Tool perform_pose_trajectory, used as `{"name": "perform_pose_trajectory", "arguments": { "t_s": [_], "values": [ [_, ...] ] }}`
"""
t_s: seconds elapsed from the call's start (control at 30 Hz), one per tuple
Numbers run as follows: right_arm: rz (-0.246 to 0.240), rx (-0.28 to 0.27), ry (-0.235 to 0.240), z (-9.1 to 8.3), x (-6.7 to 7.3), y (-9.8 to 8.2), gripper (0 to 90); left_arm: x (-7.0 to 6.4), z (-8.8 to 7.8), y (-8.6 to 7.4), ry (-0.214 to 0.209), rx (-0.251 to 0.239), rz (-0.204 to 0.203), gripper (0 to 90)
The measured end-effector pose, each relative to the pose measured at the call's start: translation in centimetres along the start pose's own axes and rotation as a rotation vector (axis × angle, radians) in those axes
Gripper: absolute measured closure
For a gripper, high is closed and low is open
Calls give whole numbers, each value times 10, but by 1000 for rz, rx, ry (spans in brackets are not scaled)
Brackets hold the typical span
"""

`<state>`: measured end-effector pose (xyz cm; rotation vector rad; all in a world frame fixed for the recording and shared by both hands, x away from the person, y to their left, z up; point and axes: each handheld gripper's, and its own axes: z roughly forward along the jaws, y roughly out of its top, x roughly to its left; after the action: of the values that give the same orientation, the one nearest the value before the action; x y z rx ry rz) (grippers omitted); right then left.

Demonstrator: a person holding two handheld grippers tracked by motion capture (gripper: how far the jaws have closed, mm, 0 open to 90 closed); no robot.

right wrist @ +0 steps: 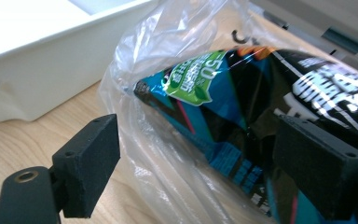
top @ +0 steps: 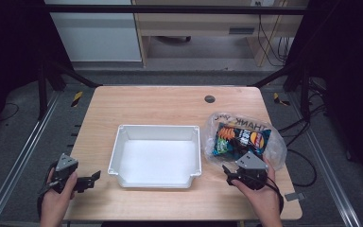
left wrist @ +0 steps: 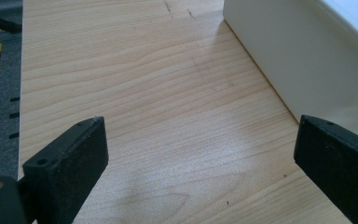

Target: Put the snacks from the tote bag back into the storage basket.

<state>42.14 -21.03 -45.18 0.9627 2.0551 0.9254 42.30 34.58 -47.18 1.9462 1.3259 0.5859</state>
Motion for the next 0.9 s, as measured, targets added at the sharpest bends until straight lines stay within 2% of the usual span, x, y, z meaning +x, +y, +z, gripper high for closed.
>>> {"name": "perform_pose_trajectory", "arguments": {
  "t_s": [0.43,0.53,0.57,0.6,0.7,0.73,0.9],
  "values": [
    [-25,-6,-72,-12,-2,4,107,0,0,0,3,1,2,27],
    [-9,-30,-111,-19,-6,5,95,0,-1,0,4,1,1,27],
    [-9,-30,-111,-19,-6,5,95,0,-1,0,4,1,1,27],
    [6,-41,-137,-24,-9,5,91,0,-1,0,5,1,3,27],
    [24,-50,-160,-28,-14,5,87,-1,-1,0,6,-1,2,27],
    [45,-51,-180,-31,-18,4,86,0,-1,0,7,-2,1,27],
    [80,-46,-204,-36,-26,2,89,2,-2,0,14,-6,-9,27]
  ]
}}
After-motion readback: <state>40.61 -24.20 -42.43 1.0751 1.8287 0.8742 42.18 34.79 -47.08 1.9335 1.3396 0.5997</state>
